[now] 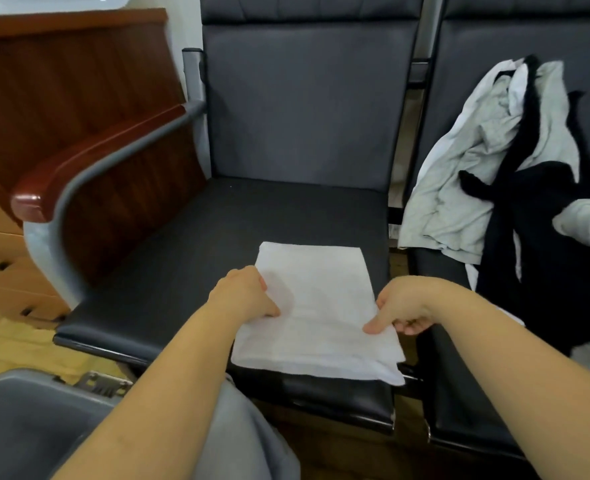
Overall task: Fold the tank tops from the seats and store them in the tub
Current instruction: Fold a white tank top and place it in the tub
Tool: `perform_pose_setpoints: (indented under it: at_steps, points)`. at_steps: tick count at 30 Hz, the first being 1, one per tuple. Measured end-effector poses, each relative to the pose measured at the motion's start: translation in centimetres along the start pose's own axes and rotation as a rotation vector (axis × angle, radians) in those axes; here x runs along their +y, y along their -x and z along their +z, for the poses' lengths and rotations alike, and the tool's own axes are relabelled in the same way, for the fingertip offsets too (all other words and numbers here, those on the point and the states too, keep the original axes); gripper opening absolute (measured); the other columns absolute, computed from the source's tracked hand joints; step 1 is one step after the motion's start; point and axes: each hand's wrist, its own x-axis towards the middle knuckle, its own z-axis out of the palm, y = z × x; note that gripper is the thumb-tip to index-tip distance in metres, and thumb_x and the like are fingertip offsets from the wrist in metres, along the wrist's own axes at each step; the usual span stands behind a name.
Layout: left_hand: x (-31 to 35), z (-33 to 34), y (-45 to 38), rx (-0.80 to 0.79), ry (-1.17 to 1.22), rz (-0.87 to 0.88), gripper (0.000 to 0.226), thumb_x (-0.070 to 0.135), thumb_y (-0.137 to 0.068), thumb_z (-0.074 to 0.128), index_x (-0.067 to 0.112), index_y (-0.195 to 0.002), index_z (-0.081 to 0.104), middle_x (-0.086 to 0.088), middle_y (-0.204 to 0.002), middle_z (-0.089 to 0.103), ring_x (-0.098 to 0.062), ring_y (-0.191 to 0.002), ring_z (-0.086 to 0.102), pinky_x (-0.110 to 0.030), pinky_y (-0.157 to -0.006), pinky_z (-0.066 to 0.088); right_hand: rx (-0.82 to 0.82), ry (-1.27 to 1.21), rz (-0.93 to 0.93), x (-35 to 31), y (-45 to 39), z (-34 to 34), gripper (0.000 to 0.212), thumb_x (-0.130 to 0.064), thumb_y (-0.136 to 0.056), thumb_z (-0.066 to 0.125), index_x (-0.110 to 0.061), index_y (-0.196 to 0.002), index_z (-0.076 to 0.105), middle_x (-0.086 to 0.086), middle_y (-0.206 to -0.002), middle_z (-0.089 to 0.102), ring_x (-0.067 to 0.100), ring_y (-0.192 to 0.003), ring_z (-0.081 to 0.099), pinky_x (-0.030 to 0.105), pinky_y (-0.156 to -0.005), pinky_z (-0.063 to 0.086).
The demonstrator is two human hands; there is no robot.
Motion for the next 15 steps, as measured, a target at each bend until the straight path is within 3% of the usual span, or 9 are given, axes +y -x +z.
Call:
perform_pose_setpoints:
  at_steps: [2, 5, 9, 11, 15]
  points:
    - [0.0, -0.1, 0.2, -0.035, 0.053, -0.016, 0.063, 0.032, -0.077, 0.078, 0.019, -0.129, 0.044, -0.007, -0.13, 0.042, -0.024, -0.11, 0.051, -0.034, -0.088, 0.045, 0.0, -0.023, 0.024, 0.5, 0.6, 0.4, 0.024, -0.024, -0.077, 0.08, -0.01, -0.086, 0.063, 0.001, -0.066, 0.055, 0.011, -0.058, 0.049, 0.019, -0.052, 0.044]
    - [-0.4, -0.1, 0.1, -0.073, 0.155, -0.013, 0.063, 0.028, -0.077, 0.079, 0.02, -0.127, 0.041, -0.007, -0.131, 0.042, -0.022, -0.107, 0.049, -0.034, -0.088, 0.043, 0.114, -0.213, -0.019, 0.4, 0.5, 1.5, 0.032, -0.029, -0.08, 0.077, -0.007, -0.098, 0.062, 0.006, -0.086, 0.065, 0.015, -0.076, 0.062, 0.024, -0.064, 0.053]
    - [-1.3, -0.1, 0.3, -0.099, 0.348, -0.024, 0.075, 0.018, -0.075, 0.08, 0.021, -0.131, 0.03, -0.003, -0.115, 0.042, -0.023, -0.102, 0.049, -0.037, -0.089, 0.046, 0.283, -0.473, -0.096, -0.2, 0.3, 2.7, 0.043, -0.027, -0.076, 0.081, 0.0, -0.105, 0.065, 0.014, -0.102, 0.07, 0.026, -0.092, 0.068, 0.035, -0.075, 0.058]
    - [-1.7, 0.0, 0.6, -0.1, 0.386, -0.03, 0.081, 0.016, -0.075, 0.08, 0.019, -0.134, 0.025, -0.003, -0.11, 0.042, -0.023, -0.099, 0.048, -0.036, -0.084, 0.044, 0.269, -0.472, -0.095, -0.4, 0.5, 3.2, 0.043, -0.027, -0.073, 0.083, -0.002, -0.103, 0.065, 0.013, -0.102, 0.07, 0.027, -0.094, 0.067, 0.038, -0.085, 0.056]
    - [-2.5, 0.3, 1.3, -0.144, 0.422, 0.015, 0.086, 0.016, -0.076, 0.079, 0.021, -0.141, 0.024, -0.002, -0.117, 0.042, -0.022, -0.101, 0.045, -0.033, -0.084, 0.04, 0.182, -0.475, -0.141, -0.4, 1.2, 3.6, 0.038, -0.025, -0.072, 0.084, -0.009, -0.102, 0.068, 0.007, -0.103, 0.07, 0.024, -0.094, 0.066, 0.037, -0.087, 0.054]
